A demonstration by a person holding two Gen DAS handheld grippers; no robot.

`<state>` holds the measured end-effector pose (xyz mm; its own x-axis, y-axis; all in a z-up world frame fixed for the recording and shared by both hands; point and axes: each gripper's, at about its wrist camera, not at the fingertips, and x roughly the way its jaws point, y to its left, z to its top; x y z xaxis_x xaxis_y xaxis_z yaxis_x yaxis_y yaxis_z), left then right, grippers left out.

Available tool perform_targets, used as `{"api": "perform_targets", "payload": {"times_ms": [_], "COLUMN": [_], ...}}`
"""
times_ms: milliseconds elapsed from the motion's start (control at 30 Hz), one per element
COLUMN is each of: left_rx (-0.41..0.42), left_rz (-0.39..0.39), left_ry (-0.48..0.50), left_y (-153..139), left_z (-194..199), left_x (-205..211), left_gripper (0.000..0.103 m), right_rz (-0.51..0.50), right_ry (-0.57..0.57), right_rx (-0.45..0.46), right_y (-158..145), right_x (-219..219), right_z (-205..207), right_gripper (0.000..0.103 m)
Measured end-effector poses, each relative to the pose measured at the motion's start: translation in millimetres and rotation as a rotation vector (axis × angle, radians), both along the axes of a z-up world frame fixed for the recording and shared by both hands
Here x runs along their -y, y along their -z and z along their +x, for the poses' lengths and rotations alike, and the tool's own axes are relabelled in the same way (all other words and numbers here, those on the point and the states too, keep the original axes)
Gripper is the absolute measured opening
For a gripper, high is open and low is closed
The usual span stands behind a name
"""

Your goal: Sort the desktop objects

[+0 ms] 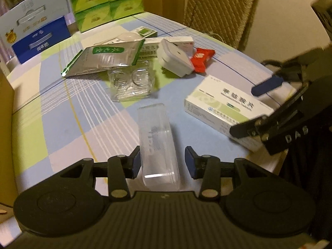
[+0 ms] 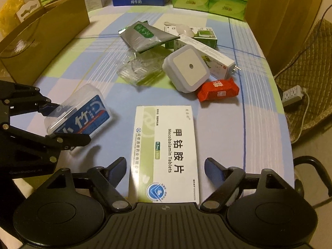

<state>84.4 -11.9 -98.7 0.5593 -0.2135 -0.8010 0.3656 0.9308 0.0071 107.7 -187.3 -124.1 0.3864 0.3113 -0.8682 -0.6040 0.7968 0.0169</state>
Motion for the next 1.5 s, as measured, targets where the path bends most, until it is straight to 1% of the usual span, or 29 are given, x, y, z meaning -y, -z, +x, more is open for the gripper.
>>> {"api": "perform_targets", "payload": {"times_ms": [133, 167, 200, 367, 400, 433, 567, 767, 867, 967, 1133, 1300, 1400, 1500], "left_rx": [-0.031, -0.042, -0.052, -0.055, -0.055, -0.053, -0.048, -0.015, 0.011, 0.052, 0.122, 0.172, 0.188, 0.198], "left_rz": [-0.061, -0.070, -0.070, -0.060, -0.061, -0.058, -0.057, -0.057, -0.062, -0.060, -0.043, -0.009, 0.017, 0.056], "left_ry": [-0.072, -0.084, -0.088, -0.087, -0.087, -0.088, -0.082, -0.090, -0.100, -0.118, -0.170, -0.254, -0.313, -0.373], "left_y": [-0.5, -0.2, 0.1, -0.4, -0.8, -1.5, -6.1, -24.2, -40.3, -63.1, -104.4, -140.2, -156.3, -163.8], "left_z": [9.2, 11.4, 13.1, 12.1, 11.4, 10.6, 7.8, 4.2, 4.4, 4.1, 1.2, -8.4, -14.7, -19.9], "left_x": [-8.4, -9.8, -9.9, -9.4, -10.0, -10.4, -12.0, -18.5, -25.2, -37.9, -74.1, -133.3, -175.3, -218.9], "left_gripper": [0.037, 0.030, 0.027, 0.026, 0.026, 0.026, 0.026, 0.026, 0.026, 0.026, 0.026, 0.026, 0.026, 0.026], "right_rz": [0.010, 0.011, 0.010, 0.004, 0.001, -0.006, -0.019, 0.031, 0.060, 0.090, 0.155, 0.235, 0.268, 0.293], "right_ry": [0.009, 0.012, 0.013, 0.010, 0.010, 0.011, -0.002, 0.023, 0.023, 0.009, -0.052, -0.141, -0.199, -0.248], "right_rx": [-0.001, -0.002, -0.005, -0.016, -0.015, -0.014, 0.000, 0.038, 0.069, 0.109, 0.162, 0.175, 0.170, 0.150], "right_y": [2.9, 4.0, 5.3, 9.4, 10.0, 10.6, 9.3, -9.7, -29.4, -53.9, -95.8, -130.3, -142.3, -149.2], "right_x": [-2.4, -3.4, -4.5, -9.2, -9.8, -10.4, -12.6, -11.0, -14.9, -26.4, -66.0, -128.7, -173.8, -220.8], "right_z": [3.8, 4.5, 5.6, 8.9, 9.3, 9.8, 5.5, -3.6, -4.7, -3.1, -3.7, -7.7, -13.3, -16.2], "right_gripper": [0.080, 0.080, 0.080, 0.079, 0.070, 0.068, 0.067, 0.067, 0.067, 0.068, 0.068, 0.068, 0.068, 0.068]}}
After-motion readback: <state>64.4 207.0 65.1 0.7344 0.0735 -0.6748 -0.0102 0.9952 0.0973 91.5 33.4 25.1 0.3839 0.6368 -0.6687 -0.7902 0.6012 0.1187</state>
